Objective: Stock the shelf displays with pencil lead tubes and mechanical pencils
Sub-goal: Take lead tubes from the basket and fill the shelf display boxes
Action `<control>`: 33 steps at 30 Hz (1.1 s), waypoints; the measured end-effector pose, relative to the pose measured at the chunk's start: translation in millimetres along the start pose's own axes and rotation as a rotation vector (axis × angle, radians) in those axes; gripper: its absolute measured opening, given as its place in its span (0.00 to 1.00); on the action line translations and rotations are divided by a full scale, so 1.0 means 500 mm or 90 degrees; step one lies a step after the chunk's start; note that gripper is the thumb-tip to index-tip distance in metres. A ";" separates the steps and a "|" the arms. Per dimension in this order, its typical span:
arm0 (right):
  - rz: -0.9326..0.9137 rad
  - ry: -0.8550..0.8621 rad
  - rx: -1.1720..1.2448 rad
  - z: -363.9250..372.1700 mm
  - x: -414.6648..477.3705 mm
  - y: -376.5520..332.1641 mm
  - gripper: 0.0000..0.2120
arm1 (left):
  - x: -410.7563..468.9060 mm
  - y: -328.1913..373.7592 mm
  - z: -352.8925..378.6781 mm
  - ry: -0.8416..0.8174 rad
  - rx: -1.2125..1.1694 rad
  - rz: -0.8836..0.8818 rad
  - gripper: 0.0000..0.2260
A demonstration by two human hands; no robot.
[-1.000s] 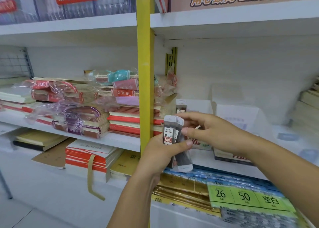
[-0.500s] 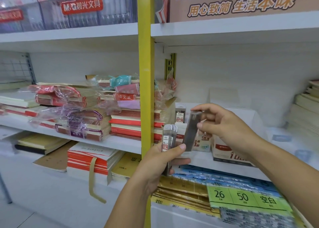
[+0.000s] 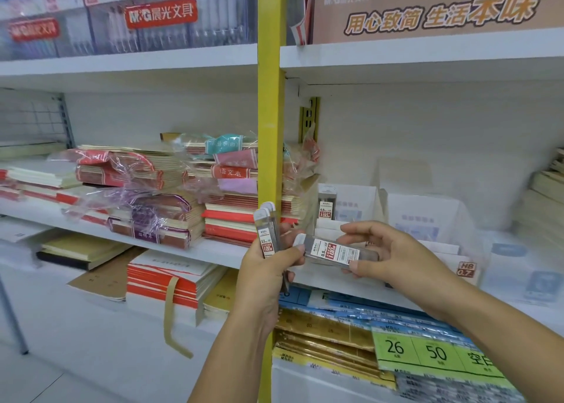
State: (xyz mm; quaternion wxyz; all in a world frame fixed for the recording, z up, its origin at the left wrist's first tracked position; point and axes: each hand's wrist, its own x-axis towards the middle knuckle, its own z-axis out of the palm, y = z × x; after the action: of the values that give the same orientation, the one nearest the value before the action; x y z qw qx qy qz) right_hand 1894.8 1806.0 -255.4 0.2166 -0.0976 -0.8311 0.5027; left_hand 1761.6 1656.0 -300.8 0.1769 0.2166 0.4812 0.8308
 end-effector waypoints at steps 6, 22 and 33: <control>0.036 -0.089 -0.036 0.023 0.006 -0.013 0.30 | -0.005 0.005 0.004 -0.042 0.053 0.045 0.13; -0.218 0.177 -0.292 -0.044 0.205 -0.066 0.19 | 0.027 -0.029 0.004 -0.020 0.321 0.050 0.12; -0.143 0.118 -0.449 -0.031 0.255 -0.038 0.09 | 0.026 -0.029 -0.011 -0.151 0.199 -0.037 0.11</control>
State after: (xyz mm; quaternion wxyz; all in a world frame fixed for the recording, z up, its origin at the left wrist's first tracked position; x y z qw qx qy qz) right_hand 1789.7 1857.7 -198.9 0.2973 -0.1194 -0.9357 0.1478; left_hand 1749.0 1665.7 -313.6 0.2201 0.3237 0.5864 0.7091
